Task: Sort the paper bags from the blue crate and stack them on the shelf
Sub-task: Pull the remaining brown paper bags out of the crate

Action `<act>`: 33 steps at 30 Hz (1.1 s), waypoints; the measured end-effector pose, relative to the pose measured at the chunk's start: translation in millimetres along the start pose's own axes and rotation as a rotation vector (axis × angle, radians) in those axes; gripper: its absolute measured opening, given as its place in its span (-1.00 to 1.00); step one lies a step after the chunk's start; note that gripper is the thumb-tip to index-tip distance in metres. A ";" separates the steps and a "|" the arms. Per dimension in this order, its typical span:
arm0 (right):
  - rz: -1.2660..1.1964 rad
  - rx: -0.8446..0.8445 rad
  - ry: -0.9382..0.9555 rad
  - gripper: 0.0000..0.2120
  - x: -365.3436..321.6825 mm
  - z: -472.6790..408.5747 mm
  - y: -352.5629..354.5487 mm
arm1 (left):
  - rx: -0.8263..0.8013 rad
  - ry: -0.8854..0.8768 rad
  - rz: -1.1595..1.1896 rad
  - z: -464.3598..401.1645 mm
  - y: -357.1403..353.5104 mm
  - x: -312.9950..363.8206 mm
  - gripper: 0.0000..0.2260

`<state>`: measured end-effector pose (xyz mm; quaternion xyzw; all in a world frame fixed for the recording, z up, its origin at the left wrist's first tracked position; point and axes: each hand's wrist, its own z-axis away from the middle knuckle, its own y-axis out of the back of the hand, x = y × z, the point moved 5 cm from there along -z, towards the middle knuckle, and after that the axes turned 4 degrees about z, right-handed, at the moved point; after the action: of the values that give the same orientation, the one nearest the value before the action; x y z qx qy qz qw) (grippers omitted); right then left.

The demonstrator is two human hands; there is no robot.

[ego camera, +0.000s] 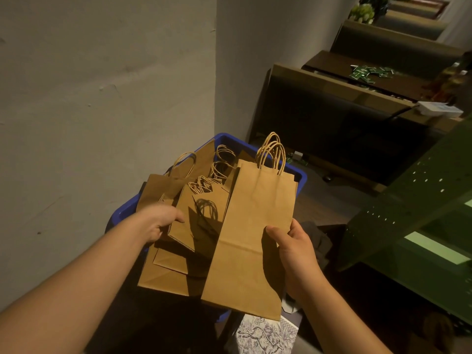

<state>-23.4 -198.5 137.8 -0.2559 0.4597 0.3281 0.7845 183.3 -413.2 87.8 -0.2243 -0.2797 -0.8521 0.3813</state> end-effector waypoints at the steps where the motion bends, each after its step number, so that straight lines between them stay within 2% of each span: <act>1: -0.016 0.000 -0.005 -0.79 0.0 0.0 0.1 | -0.004 -0.008 0.017 5.1 2.9 1.0 -0.70; 4: -0.050 0.004 -0.022 -0.76 0.6 -0.6 0.3 | -0.023 -0.051 0.044 22.5 10.7 1.6 -0.78; 10: -0.148 -0.014 -0.062 -0.74 3.8 0.5 -8.9 | -0.066 -0.140 0.065 59.4 24.2 -8.6 -0.68; 16: -0.273 -0.128 -0.046 -0.60 -2.3 7.0 -17.5 | -0.219 -0.307 0.250 102.6 22.8 -7.2 -0.65; 21: -0.301 -0.185 0.006 -0.53 -9.3 6.6 -25.3 | -0.193 -0.450 0.274 125.8 8.7 6.4 -0.57; 23: -0.302 -0.197 0.020 -0.55 -10.8 6.8 -27.7 | -0.198 -0.497 0.293 132.7 -0.1 10.9 -0.54; 27: -0.233 -0.165 0.060 -0.66 -12.8 8.7 -24.0 | -0.159 -0.548 0.291 138.5 -14.1 18.0 -0.19; 31: -0.148 -0.096 0.082 -0.74 -15.5 11.8 -16.4 | -0.223 -0.557 0.340 136.2 -27.3 19.2 -0.26; 33: -0.131 -0.066 0.094 -0.74 -15.2 12.4 -13.1 | -0.248 -0.574 0.381 138.3 -35.7 20.7 -0.21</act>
<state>-12.2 -202.6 158.1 -0.3263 0.4674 0.2788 0.7729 166.4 -314.8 191.9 -0.5471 -0.2229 -0.6955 0.4090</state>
